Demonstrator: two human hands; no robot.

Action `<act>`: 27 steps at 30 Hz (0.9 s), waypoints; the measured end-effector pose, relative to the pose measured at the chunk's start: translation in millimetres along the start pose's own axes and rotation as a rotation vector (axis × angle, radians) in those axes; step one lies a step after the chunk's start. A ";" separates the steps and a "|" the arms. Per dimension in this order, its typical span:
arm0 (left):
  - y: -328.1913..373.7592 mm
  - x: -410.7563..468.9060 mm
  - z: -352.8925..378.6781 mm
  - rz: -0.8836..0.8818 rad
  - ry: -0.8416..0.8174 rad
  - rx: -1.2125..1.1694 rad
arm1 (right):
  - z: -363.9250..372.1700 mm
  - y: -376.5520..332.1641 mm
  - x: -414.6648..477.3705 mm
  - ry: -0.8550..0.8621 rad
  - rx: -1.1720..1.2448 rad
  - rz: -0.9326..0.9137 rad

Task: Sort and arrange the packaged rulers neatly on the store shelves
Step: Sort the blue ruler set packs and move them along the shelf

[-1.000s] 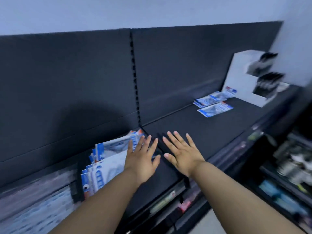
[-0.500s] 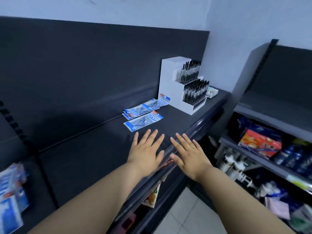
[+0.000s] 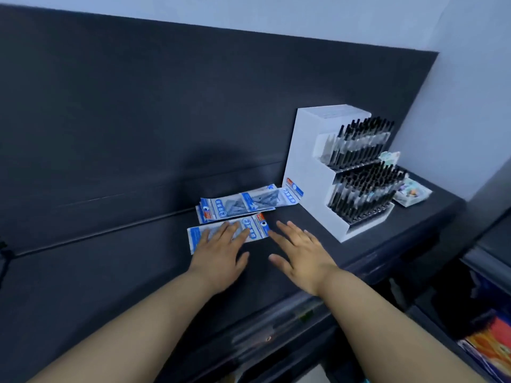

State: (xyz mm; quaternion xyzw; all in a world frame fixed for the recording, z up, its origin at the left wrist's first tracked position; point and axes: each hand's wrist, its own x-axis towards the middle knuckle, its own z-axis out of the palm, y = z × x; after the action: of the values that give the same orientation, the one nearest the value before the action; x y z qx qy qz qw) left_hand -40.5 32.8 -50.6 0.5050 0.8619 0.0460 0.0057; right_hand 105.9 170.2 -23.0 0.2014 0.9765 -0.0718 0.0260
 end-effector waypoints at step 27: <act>27.3 85.8 -12.0 -0.606 -0.333 -0.284 | 0.2 39.4 192.8 -0.222 0.015 -0.037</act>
State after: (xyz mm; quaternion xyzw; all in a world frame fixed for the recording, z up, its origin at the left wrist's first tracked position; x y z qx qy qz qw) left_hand -59.5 119.9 -33.1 0.2218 0.9445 0.0786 0.2292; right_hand -55.4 281.1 -43.7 0.1742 0.9707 -0.1015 0.1311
